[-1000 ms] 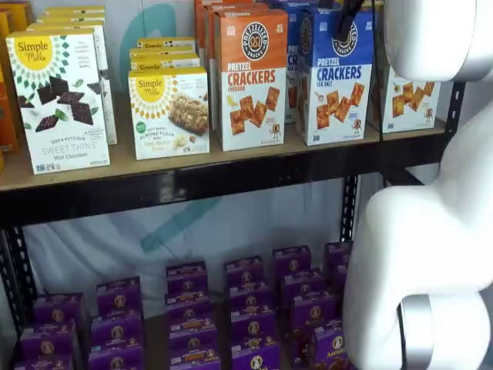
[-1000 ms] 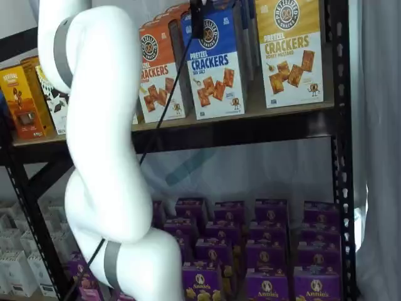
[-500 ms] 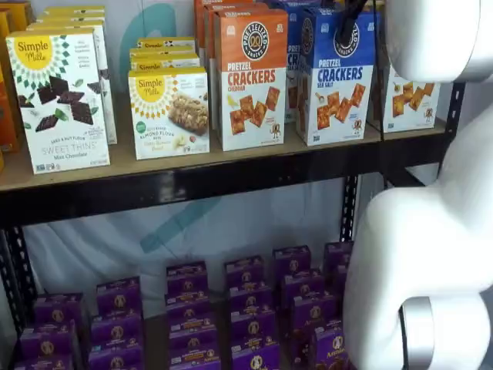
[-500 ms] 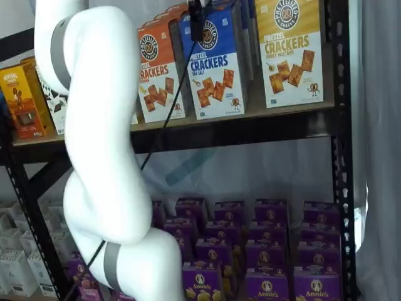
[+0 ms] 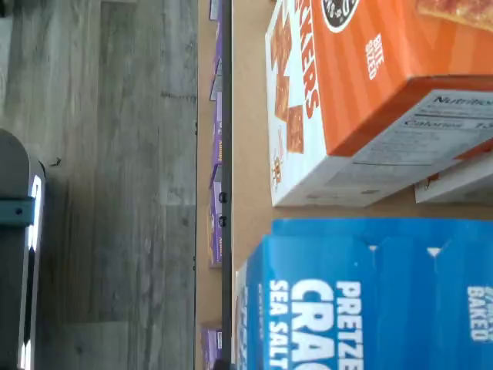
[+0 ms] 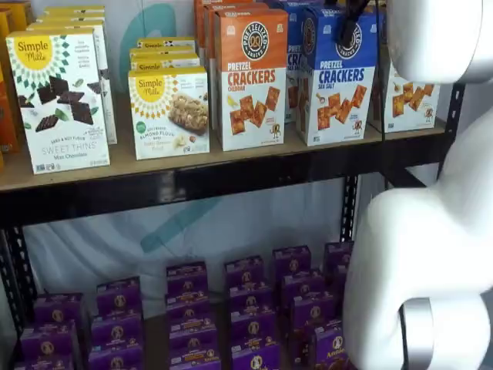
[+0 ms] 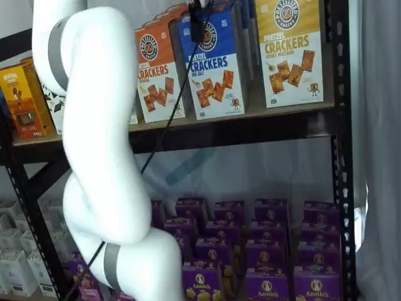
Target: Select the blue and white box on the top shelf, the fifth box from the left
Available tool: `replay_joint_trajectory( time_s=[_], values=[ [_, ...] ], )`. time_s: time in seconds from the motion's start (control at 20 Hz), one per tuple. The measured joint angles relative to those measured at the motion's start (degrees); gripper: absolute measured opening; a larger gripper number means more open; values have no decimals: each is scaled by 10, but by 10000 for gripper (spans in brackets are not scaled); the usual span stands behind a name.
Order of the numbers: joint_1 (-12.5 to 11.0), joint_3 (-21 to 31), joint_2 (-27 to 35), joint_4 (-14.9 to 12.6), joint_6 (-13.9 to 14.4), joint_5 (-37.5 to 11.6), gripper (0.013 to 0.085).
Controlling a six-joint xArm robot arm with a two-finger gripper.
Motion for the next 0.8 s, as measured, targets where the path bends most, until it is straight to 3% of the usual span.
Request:
replay_joint_trajectory(
  time_s=[0.2,0.6,0.7,0.8],
  values=[
    [-3,3,-4,4,-2,-2,610],
    [-6,11,-10,6,-4,-8,610],
    [-7,11,-11,7,-5,-6,530],
    [-8,13,-12,8,-5,-6,530]
  ],
)
